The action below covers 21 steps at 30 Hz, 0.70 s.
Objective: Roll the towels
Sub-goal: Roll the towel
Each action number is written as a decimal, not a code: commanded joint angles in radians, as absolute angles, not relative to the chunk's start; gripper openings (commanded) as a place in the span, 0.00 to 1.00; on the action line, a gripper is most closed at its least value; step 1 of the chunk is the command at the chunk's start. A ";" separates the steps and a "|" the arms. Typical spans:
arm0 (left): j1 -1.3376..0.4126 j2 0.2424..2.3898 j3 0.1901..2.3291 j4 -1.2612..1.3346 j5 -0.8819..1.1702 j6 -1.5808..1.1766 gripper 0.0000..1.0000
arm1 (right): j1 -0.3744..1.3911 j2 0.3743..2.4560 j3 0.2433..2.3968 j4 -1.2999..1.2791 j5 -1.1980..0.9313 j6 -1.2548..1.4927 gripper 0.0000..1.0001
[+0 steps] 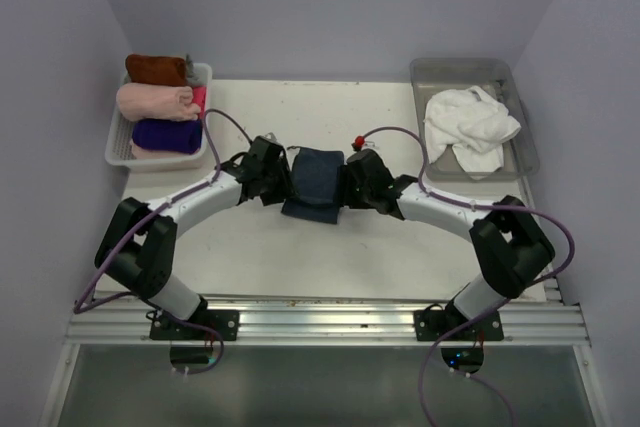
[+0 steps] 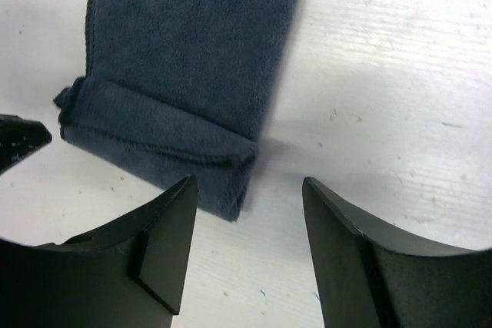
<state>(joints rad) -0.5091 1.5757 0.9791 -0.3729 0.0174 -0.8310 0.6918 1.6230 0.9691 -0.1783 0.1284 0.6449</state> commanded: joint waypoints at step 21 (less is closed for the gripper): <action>-0.598 1.604 0.983 -0.244 -0.028 -0.773 0.33 | 0.781 1.687 1.067 -0.219 0.164 0.594 0.04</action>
